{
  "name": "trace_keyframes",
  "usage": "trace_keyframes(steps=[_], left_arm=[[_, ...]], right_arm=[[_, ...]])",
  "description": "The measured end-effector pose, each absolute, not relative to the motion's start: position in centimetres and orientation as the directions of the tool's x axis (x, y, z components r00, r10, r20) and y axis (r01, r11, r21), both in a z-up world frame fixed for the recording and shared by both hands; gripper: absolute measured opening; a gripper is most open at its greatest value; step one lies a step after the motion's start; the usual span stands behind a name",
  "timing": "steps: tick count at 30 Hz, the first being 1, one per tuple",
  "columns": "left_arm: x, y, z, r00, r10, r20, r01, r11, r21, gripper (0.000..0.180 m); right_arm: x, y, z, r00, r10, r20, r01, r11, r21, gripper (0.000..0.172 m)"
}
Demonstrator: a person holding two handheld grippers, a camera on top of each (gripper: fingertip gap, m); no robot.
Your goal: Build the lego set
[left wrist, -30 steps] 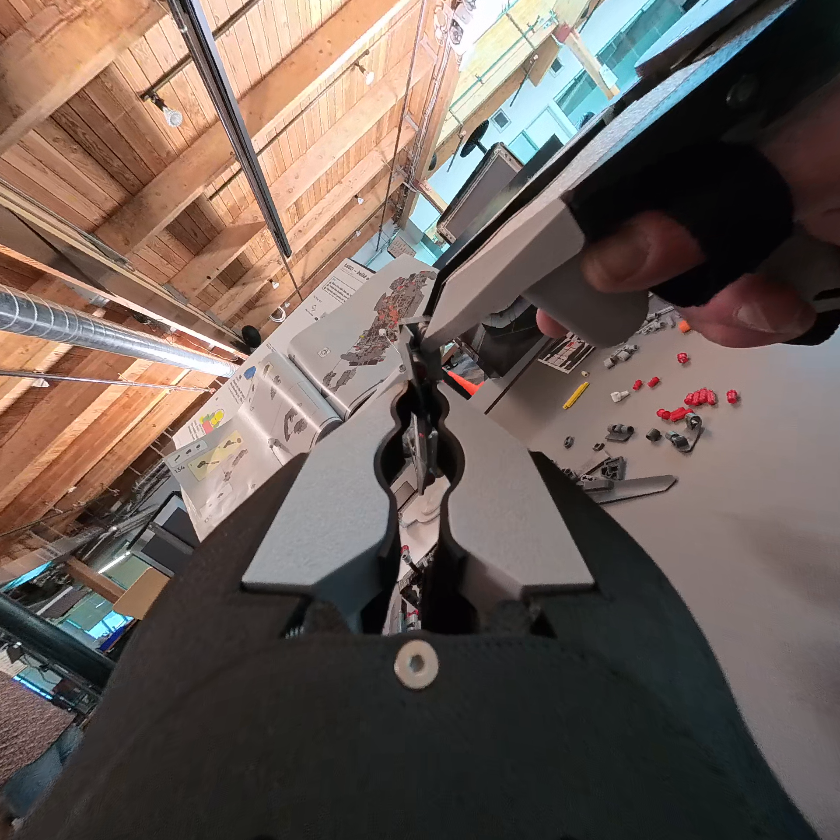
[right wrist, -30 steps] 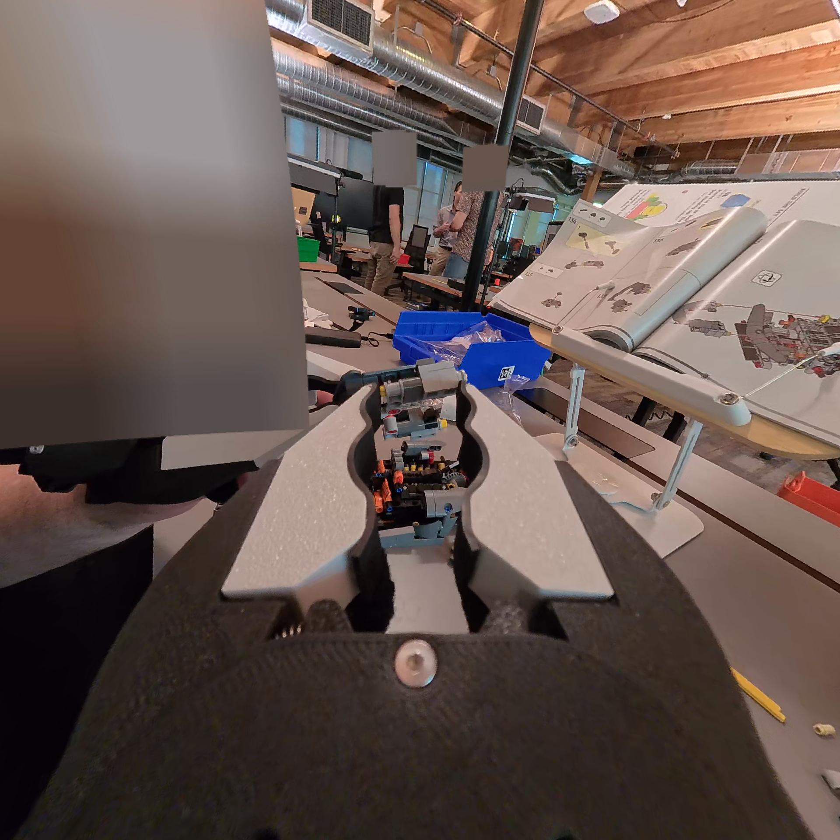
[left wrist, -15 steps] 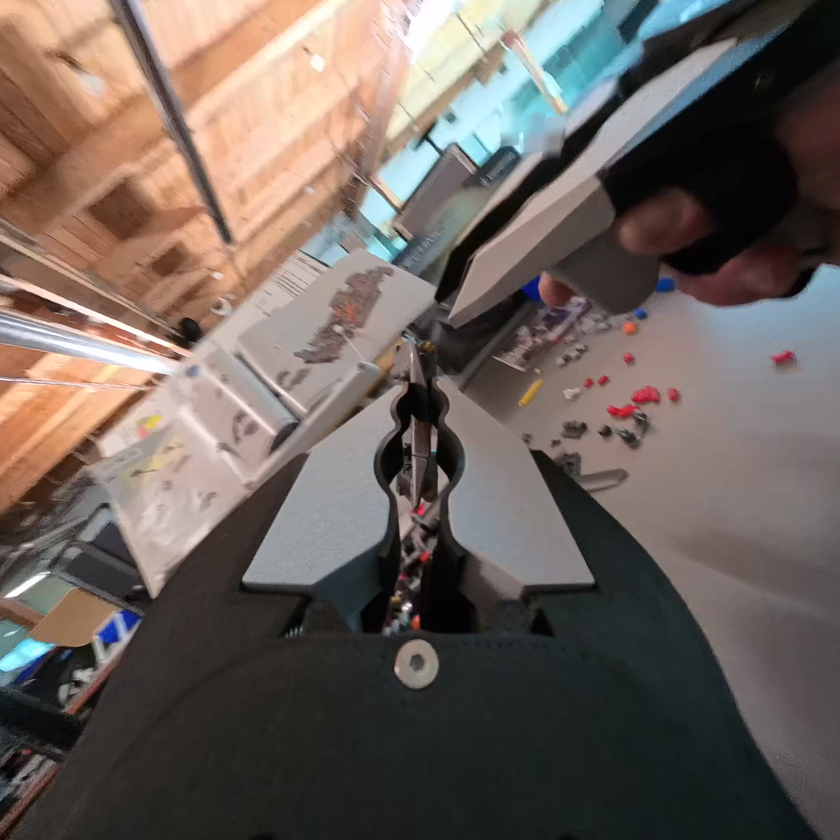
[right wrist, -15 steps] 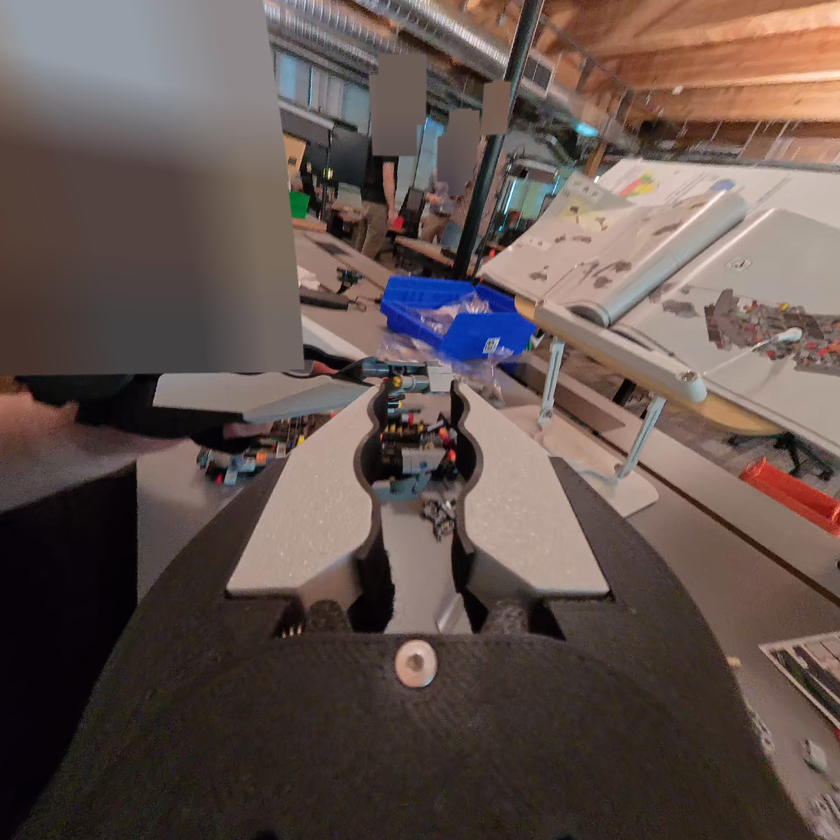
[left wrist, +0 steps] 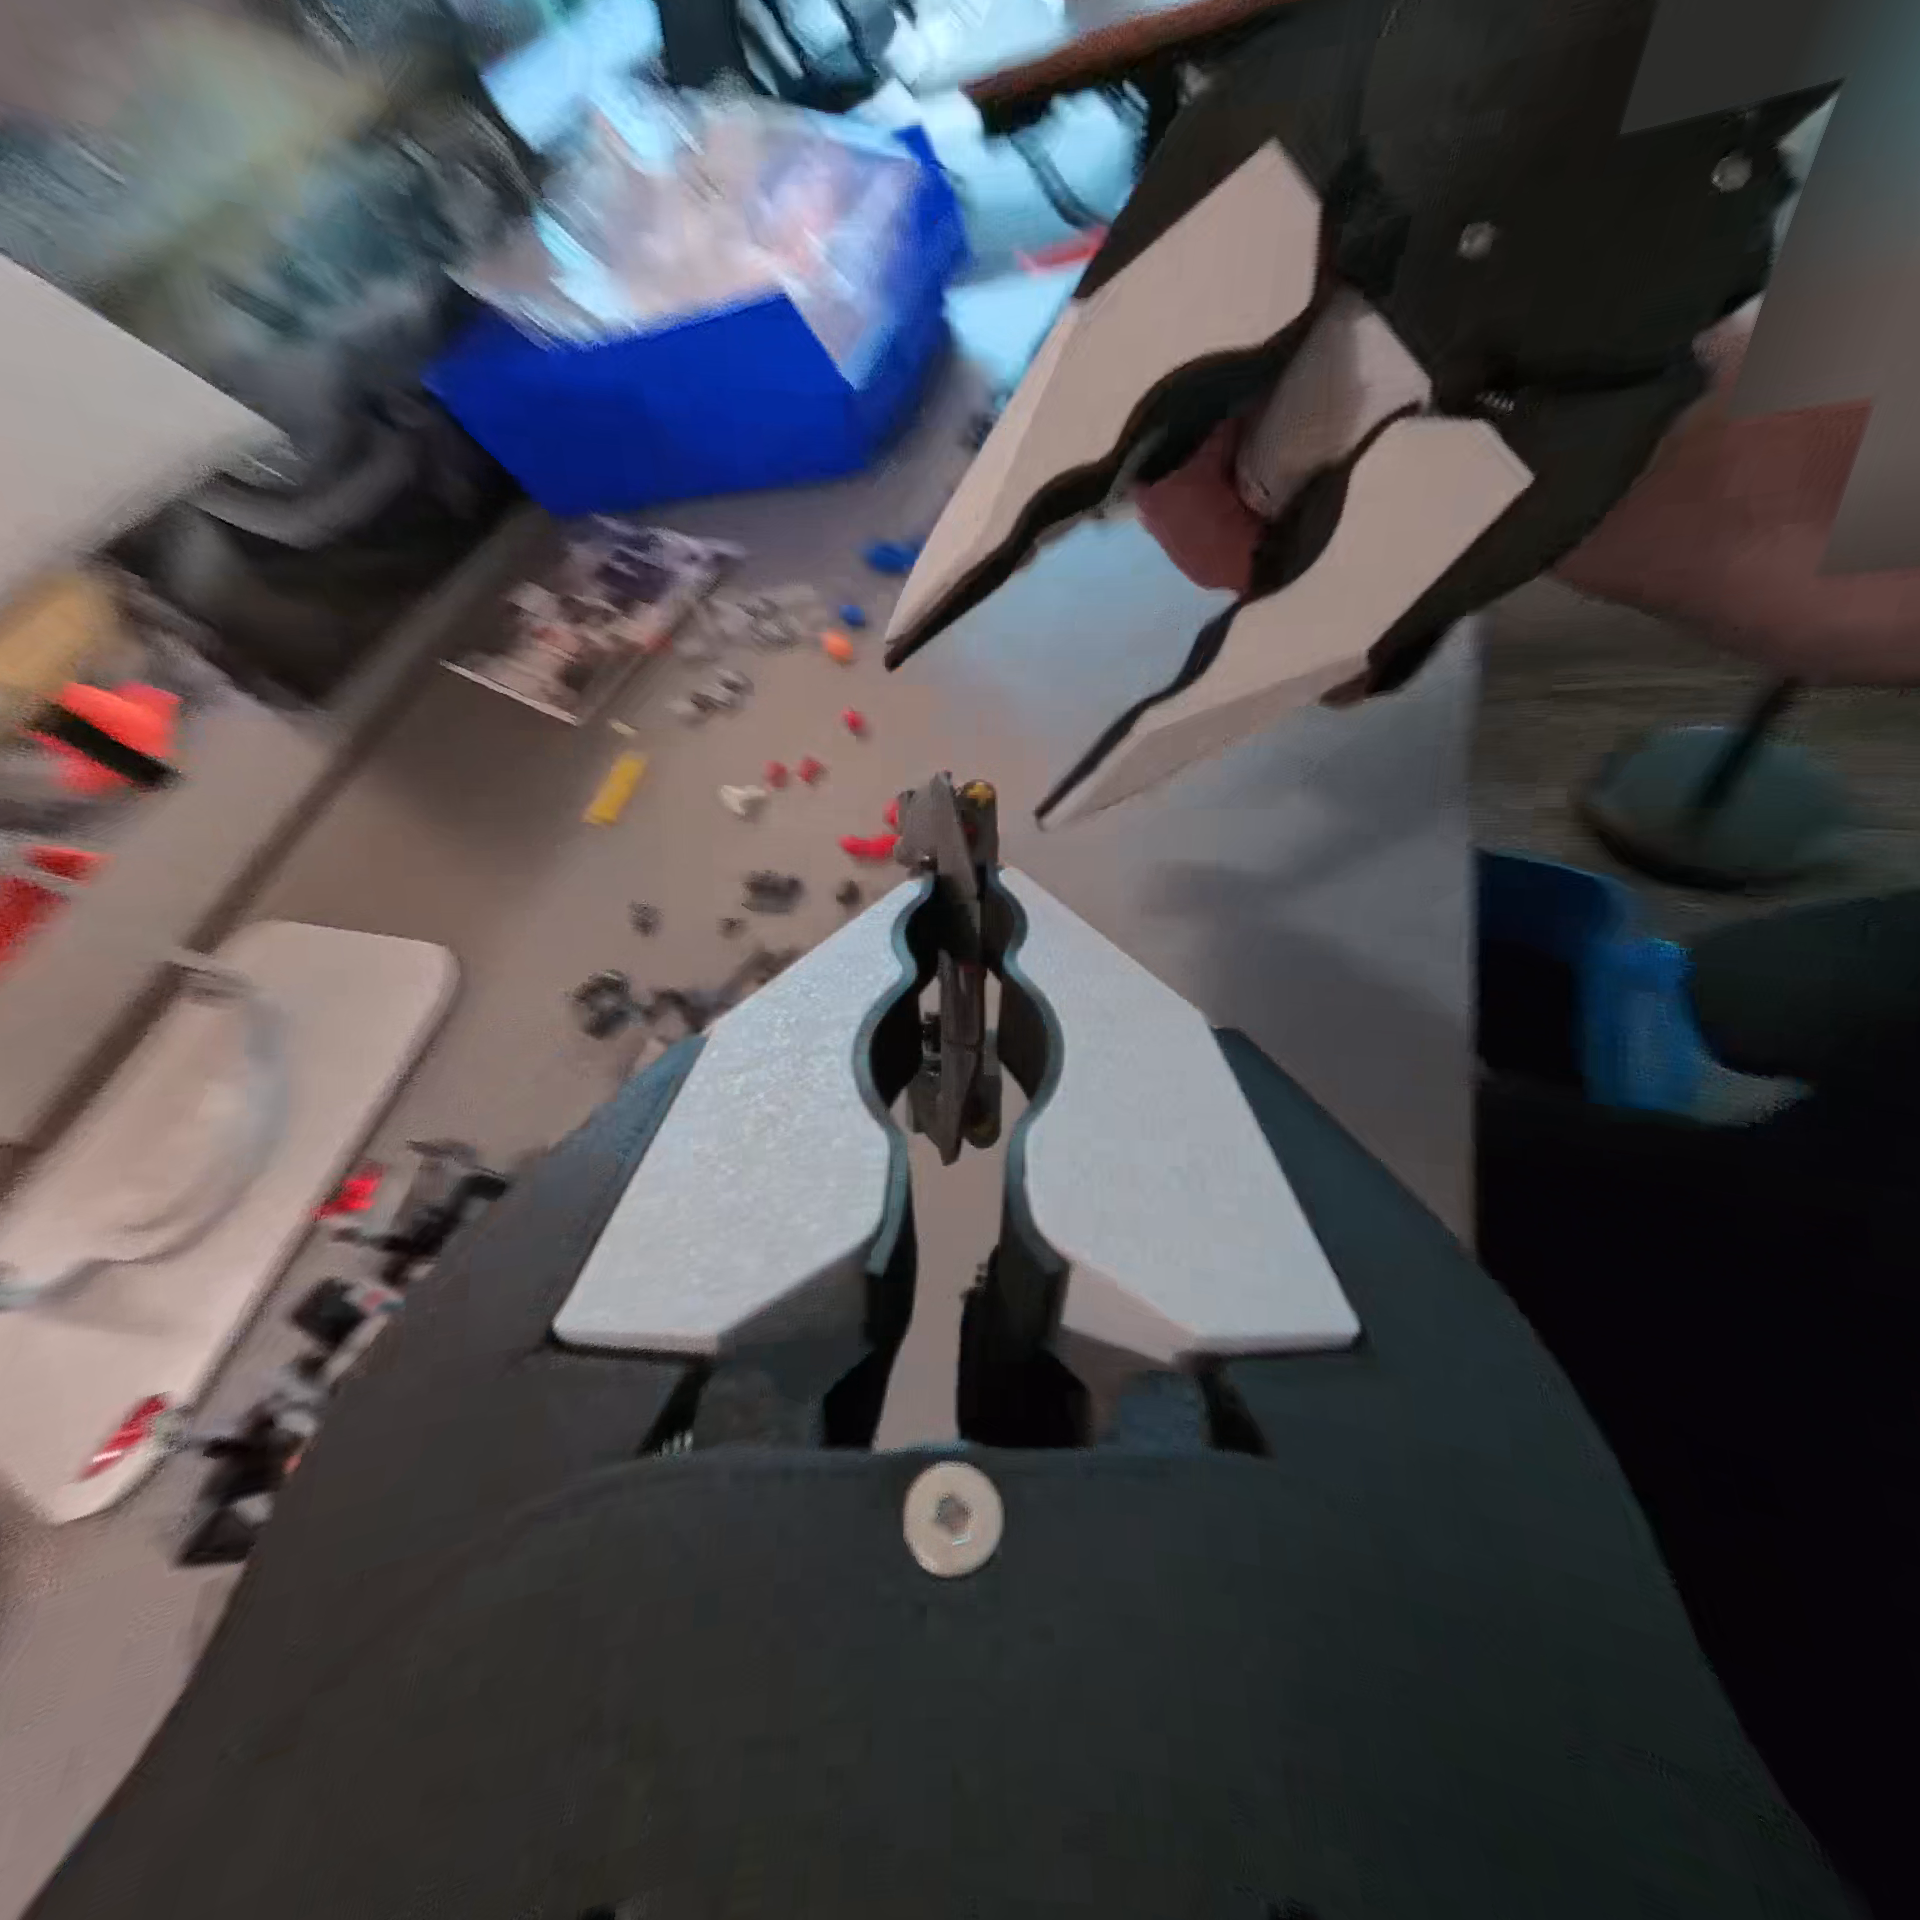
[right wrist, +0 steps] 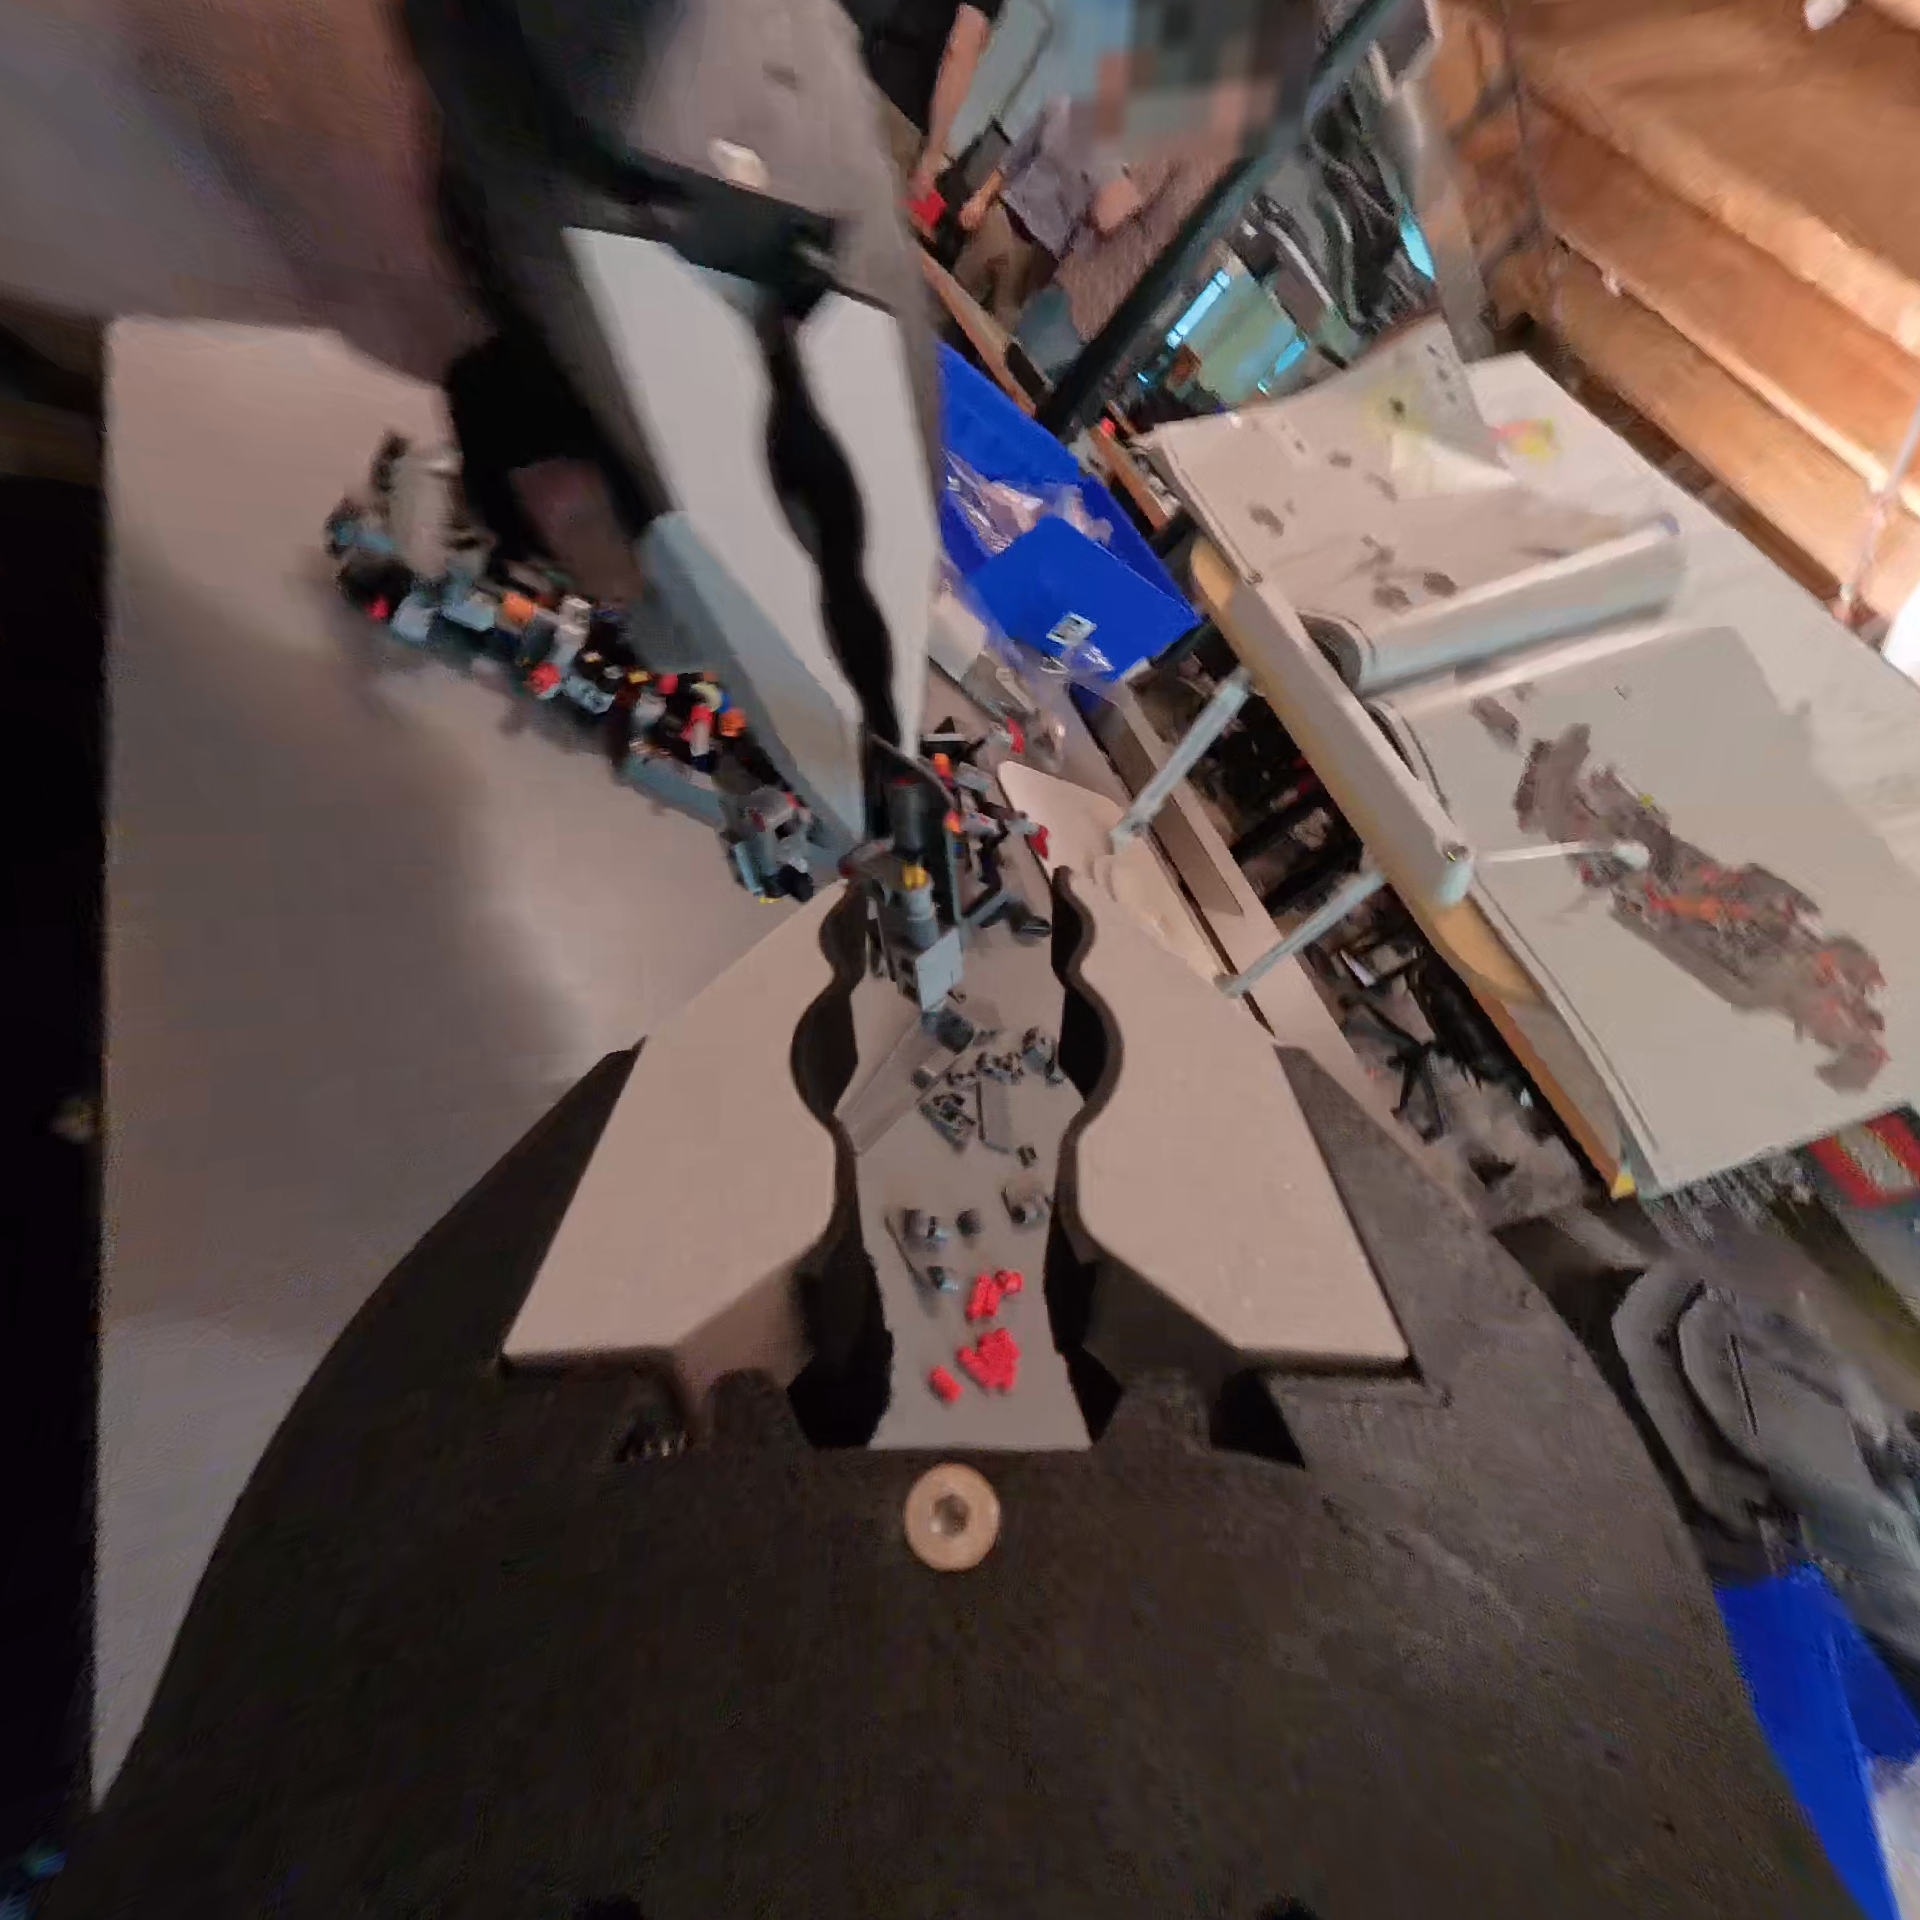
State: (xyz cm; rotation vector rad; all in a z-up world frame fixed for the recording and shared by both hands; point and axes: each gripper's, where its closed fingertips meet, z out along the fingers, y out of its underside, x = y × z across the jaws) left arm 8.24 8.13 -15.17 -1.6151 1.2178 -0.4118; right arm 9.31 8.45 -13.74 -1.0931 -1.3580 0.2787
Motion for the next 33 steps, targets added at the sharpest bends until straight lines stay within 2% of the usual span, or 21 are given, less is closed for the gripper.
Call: trace_keyframes(steps=[3, 5, 11, 14, 19, 24, 28, 29, 33], left_arm=[[8.0, 8.0, -16.9, 0.344, -0.926, -0.155, -0.579, -0.08, -0.811, 0.005], [8.0, 7.7, -18.3, 0.285, -0.957, -0.059, -0.644, -0.145, -0.751, 0.005], [8.7, 7.0, -21.8, 0.165, -0.976, 0.14, -0.798, -0.215, -0.562, 0.005], [8.7, 6.5, -23.0, 0.133, -0.966, 0.222, -0.845, -0.227, -0.485, 0.005], [9.1, 6.8, -23.0, 0.127, -0.954, 0.272, -0.845, -0.248, -0.474, 0.005], [9.1, 7.5, -23.1, 0.135, -0.961, 0.242, -0.832, -0.243, -0.498, 0.007], [8.9, 8.8, -23.2, 0.16, -0.975, 0.156, -0.825, -0.218, -0.521, 0.016], [9.0, 9.0, -23.1, 0.154, -0.978, 0.14, -0.817, -0.206, -0.538, 0.026], [8.4, 10.5, -22.2, 0.204, -0.978, -0.032, -0.79, -0.145, -0.596, 0.029]], right_arm=[[9.7, 7.3, -15.9, 0.131, 0.728, 0.673, 0.476, 0.549, -0.687, 0.026], [10.2, 6.7, -17.1, 0.075, 0.753, 0.654, 0.485, 0.546, -0.683, 0.025], [10.3, 5.7, -20.3, -0.046, 0.758, 0.651, 0.51, 0.578, -0.637, 0.019], [10.2, 6.6, -21.5, -0.052, 0.712, 0.701, 0.558, 0.602, -0.57, 0.012], [9.5, 6.5, -23.1, -0.089, 0.763, 0.64, 0.55, 0.574, -0.607, 0.015], [9.2, 7.2, -23.2, -0.06, 0.817, 0.573, 0.545, 0.508, -0.667, 0.01], [9.0, 8.1, -23.4, -0.025, 0.898, 0.439, 0.553, 0.378, -0.742, 0.01], [9.0, 8.4, -23.5, -0.015, 0.921, 0.388, 0.557, 0.33, -0.762, 0.01], [9.0, 9.0, -23.9, -0.004, 0.976, 0.218, 0.557, 0.184, -0.81, 0.01]])
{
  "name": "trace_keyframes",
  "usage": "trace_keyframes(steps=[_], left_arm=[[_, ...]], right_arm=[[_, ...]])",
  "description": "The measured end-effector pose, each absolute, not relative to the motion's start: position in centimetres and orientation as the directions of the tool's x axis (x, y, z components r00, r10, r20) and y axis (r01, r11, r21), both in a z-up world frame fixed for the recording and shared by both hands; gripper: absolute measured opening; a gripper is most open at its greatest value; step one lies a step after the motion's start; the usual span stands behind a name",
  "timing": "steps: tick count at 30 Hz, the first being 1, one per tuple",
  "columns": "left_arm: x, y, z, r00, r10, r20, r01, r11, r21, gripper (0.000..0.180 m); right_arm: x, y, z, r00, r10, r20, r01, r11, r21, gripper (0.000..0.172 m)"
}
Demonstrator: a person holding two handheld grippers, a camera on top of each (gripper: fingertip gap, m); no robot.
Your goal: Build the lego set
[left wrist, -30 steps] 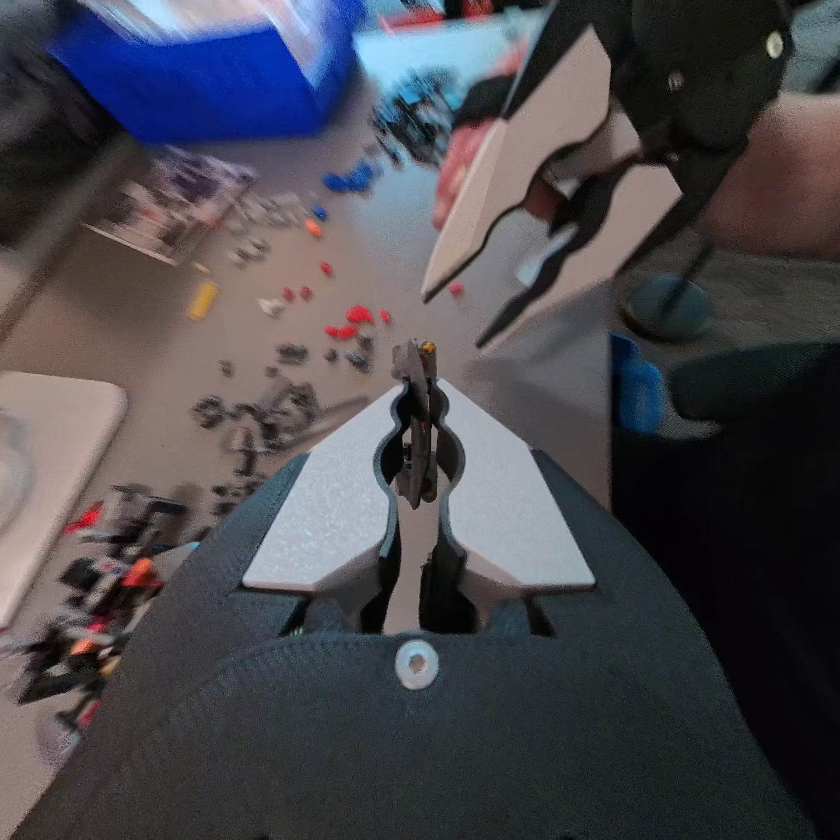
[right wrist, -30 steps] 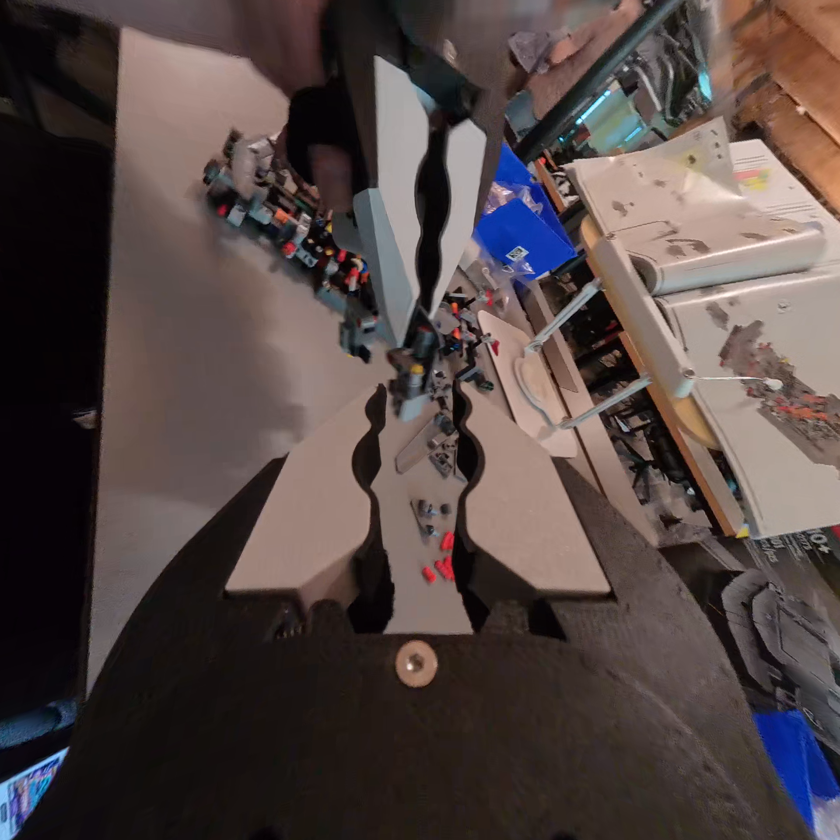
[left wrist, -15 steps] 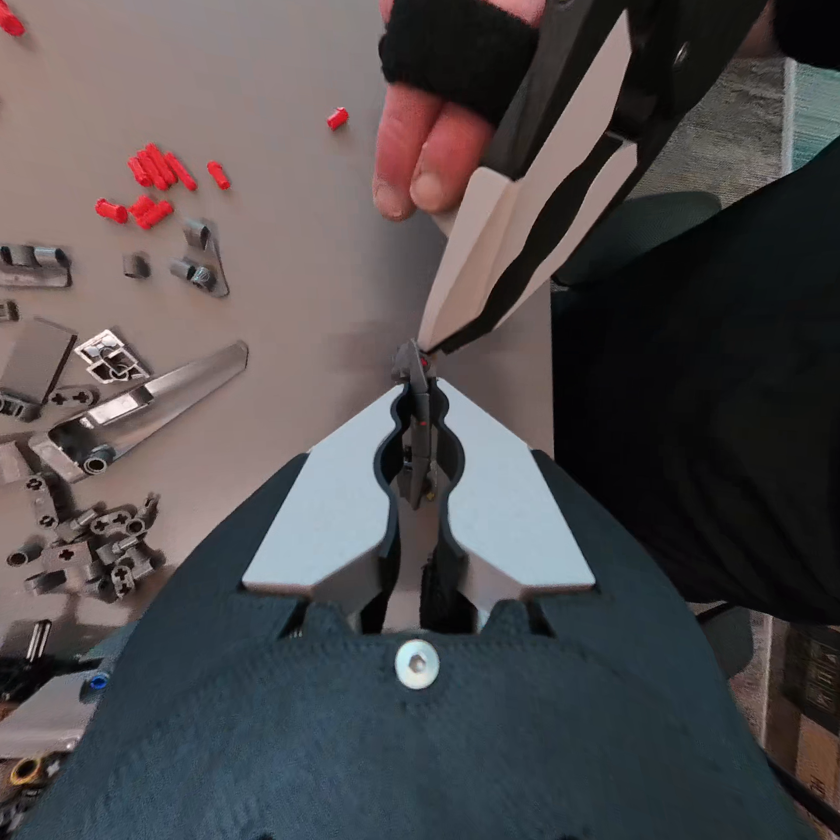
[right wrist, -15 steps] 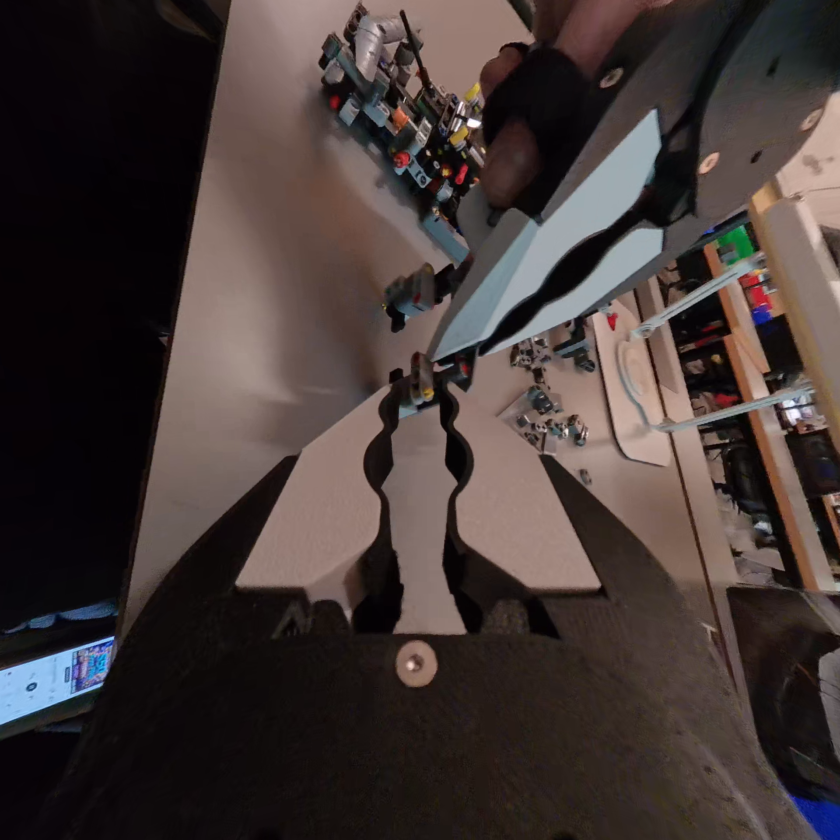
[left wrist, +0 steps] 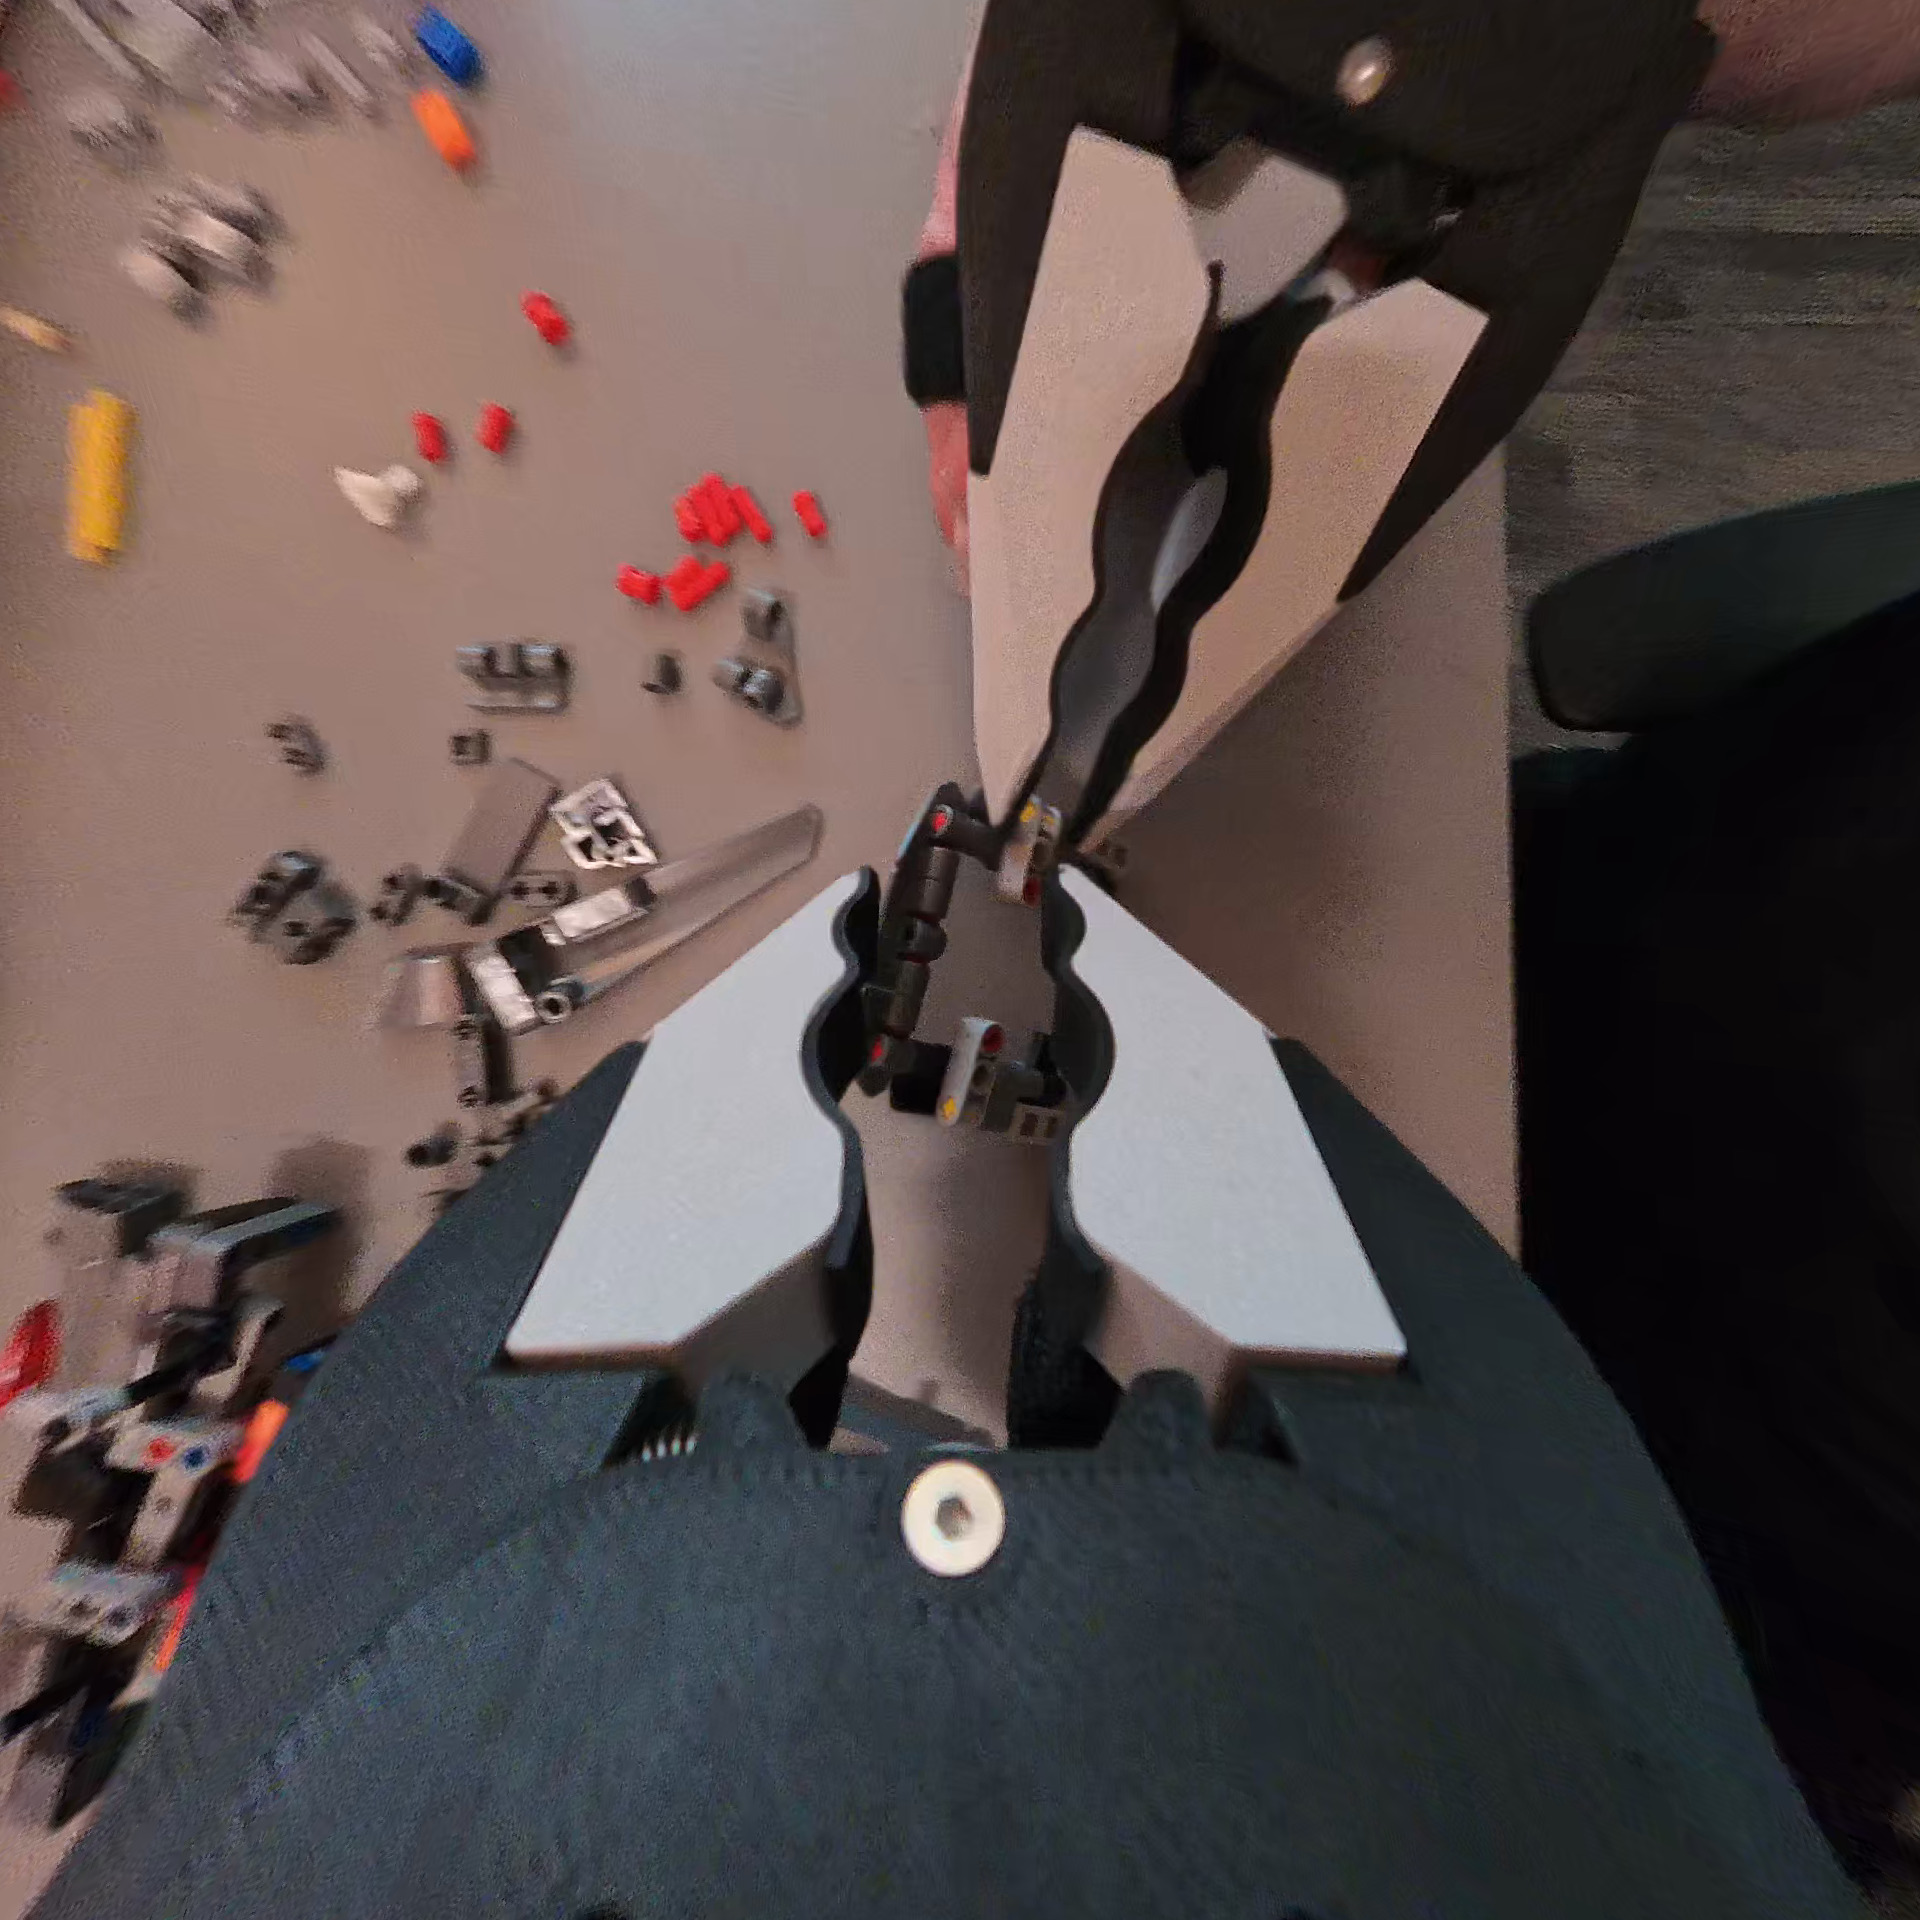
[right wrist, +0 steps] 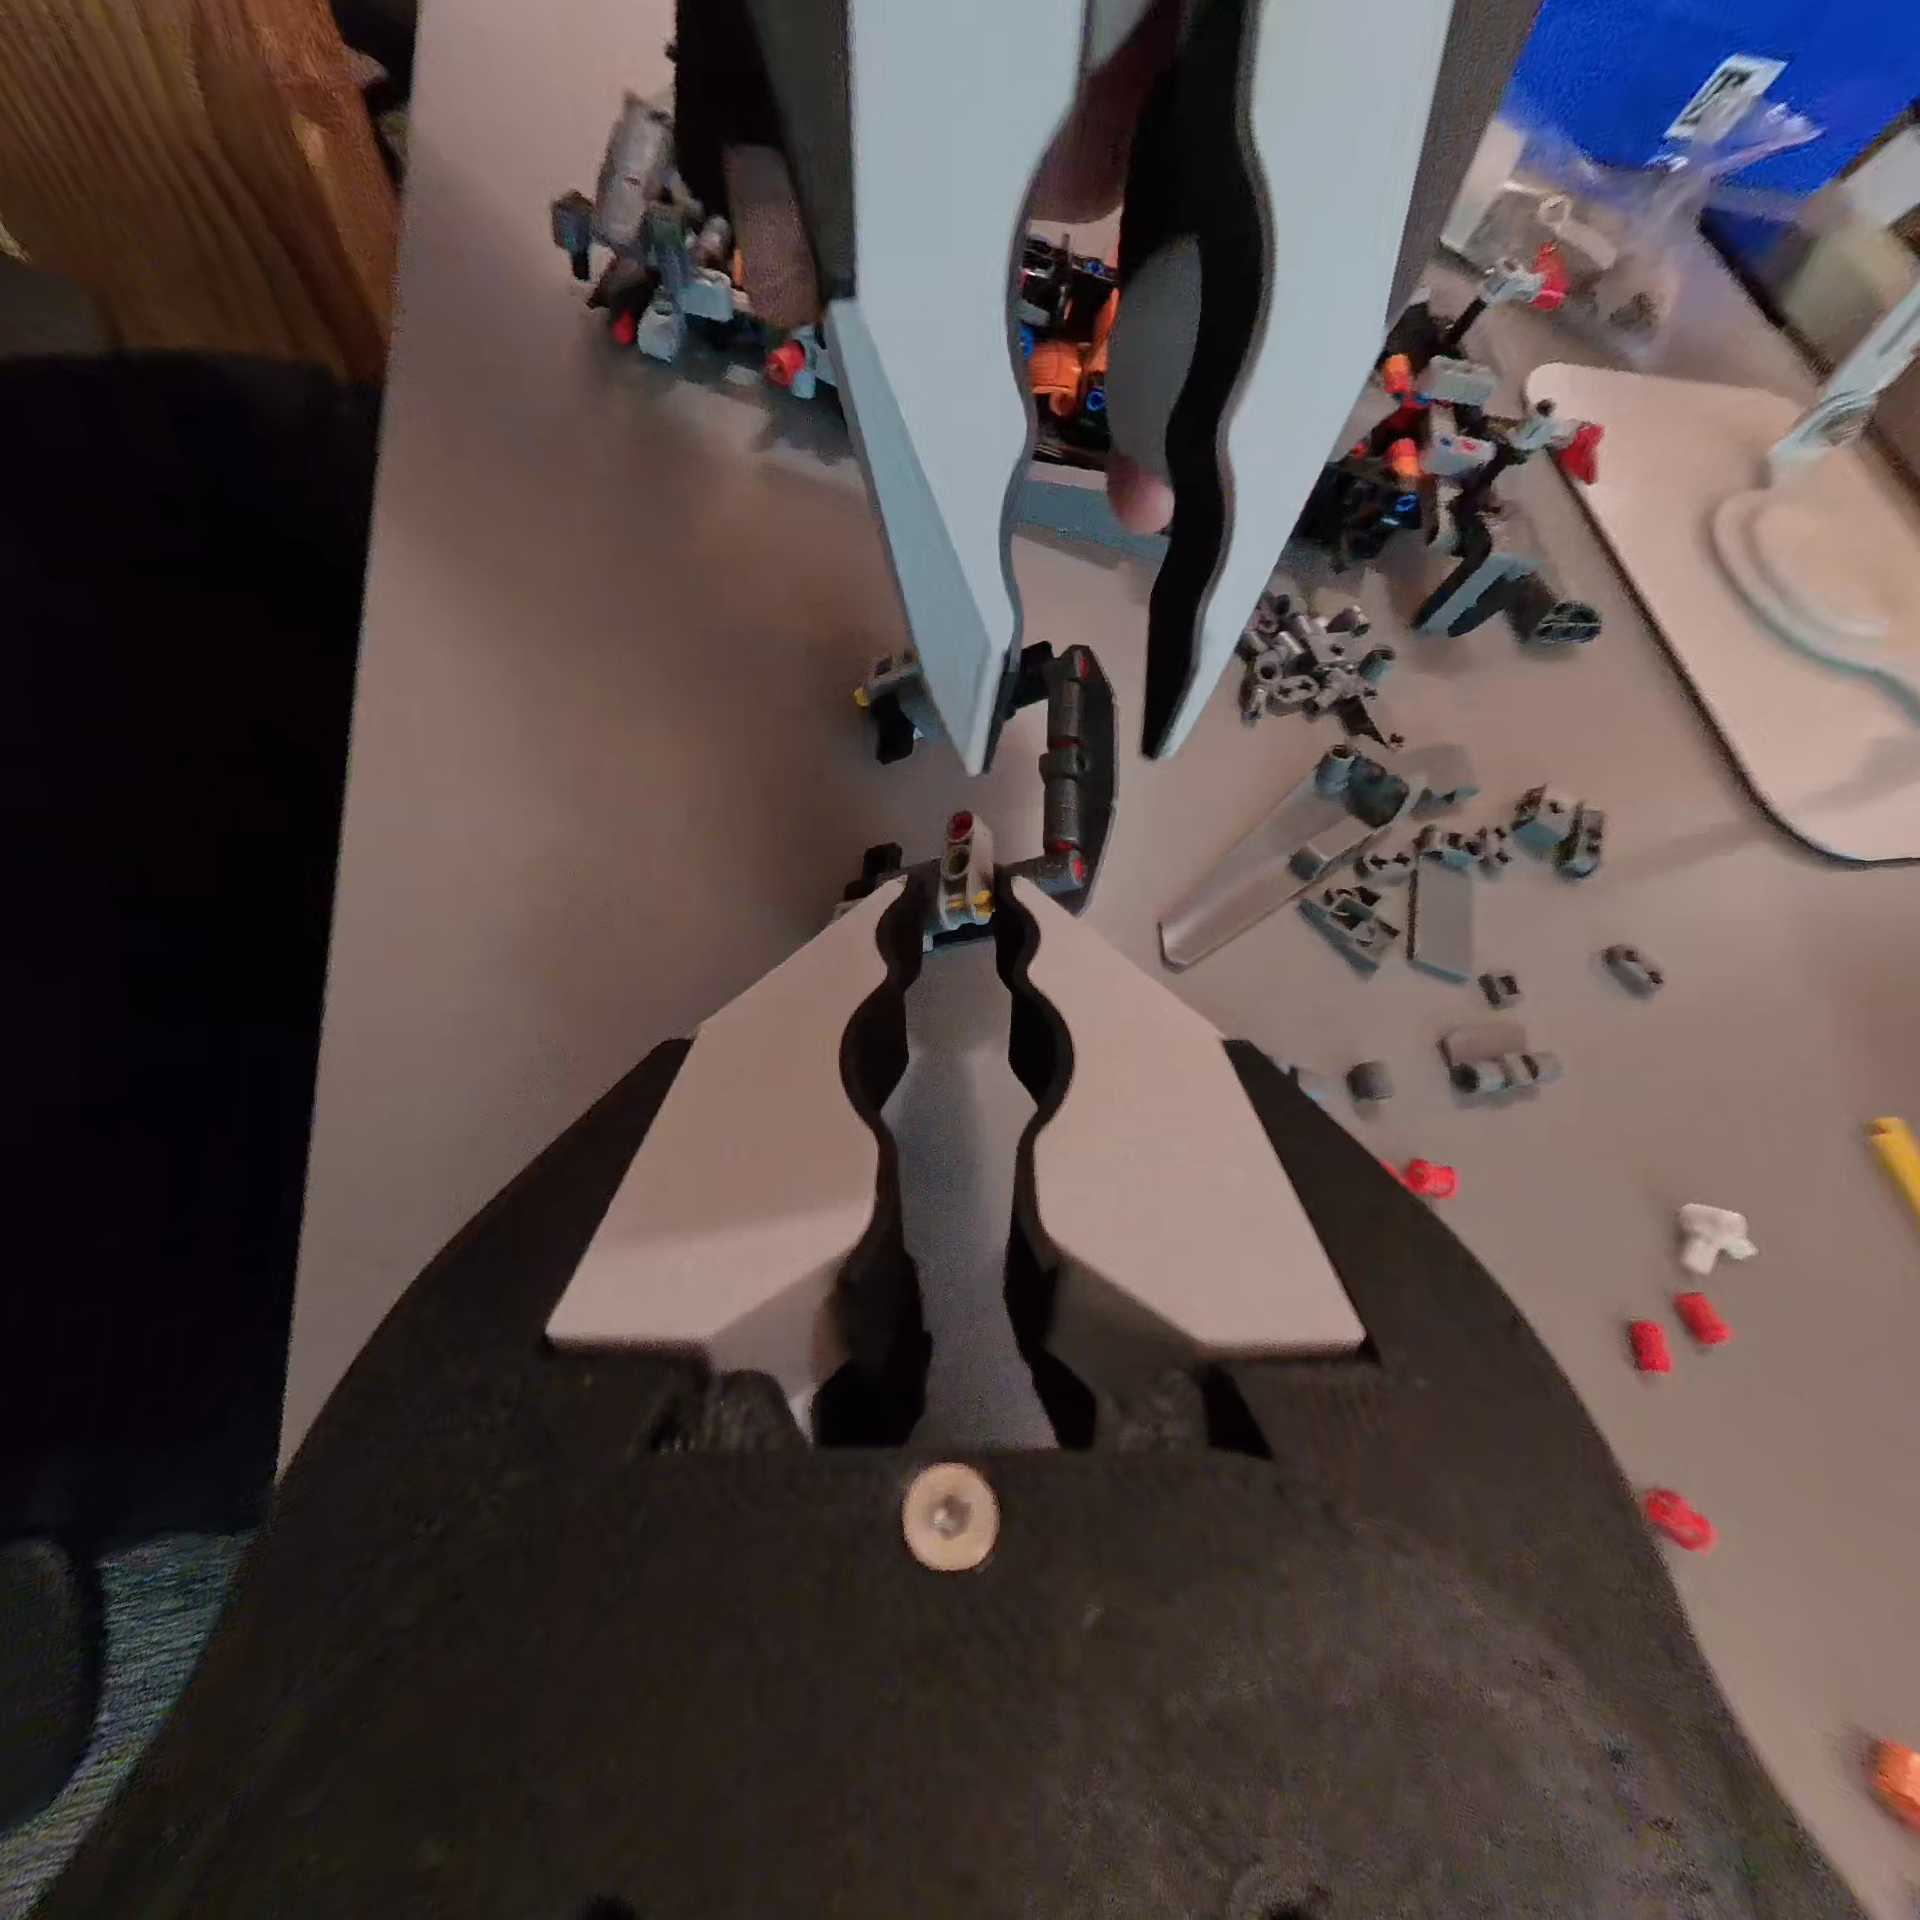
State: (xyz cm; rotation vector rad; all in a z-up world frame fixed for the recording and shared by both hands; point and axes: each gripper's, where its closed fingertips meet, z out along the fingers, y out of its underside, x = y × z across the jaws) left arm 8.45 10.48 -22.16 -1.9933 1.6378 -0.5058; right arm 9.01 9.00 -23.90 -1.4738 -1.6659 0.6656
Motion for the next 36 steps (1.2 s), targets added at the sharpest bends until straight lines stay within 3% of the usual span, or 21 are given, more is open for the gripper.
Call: trace_keyframes(steps=[5, 10, 12, 23, 27, 36], left_arm=[[8.1, 9.7, -20.3, 0.199, -0.955, -0.218, -0.733, 0.003, -0.68, 0.023], [8.2, 8.7, -23.1, 0.115, -0.917, -0.383, -0.806, 0.139, -0.575, 0.023], [8.0, 8.7, -24.2, 0.081, -0.914, -0.398, -0.83, 0.159, -0.535, 0.026], [8.7, 8.3, -24.1, 0.008, -0.914, -0.405, -0.812, 0.23, -0.536, 0.028], [8.8, 8.1, -25.0, -0.044, -0.906, -0.421, -0.83, 0.267, -0.489, 0.026], [9.3, 7.8, -25.2, -0.048, -0.919, -0.391, -0.826, 0.257, -0.502, 0.029]], right_arm=[[9.0, 9.1, -24.1, -0.005, 0.997, 0.072, 0.557, 0.063, -0.828, 0.01], [9.1, 9.1, -24.8, -0.011, 1.0, -0.006, 0.59, 0.001, -0.807, 0.014], [9.0, 9.1, -24.8, -0.009, 1.0, -0.007, 0.59, -0.001, -0.807, 0.015], [10.7, 8.1, -24.7, 0.069, 0.997, 0.042, 0.611, -0.009, -0.792, 0.036], [10.5, 7.5, -25.6, 0.09, 0.994, 0.065, 0.64, -0.008, -0.768, 0.034], [10.4, 8.0, -25.9, 0.108, 0.989, 0.096, 0.65, 0.003, -0.76, 0.023]])
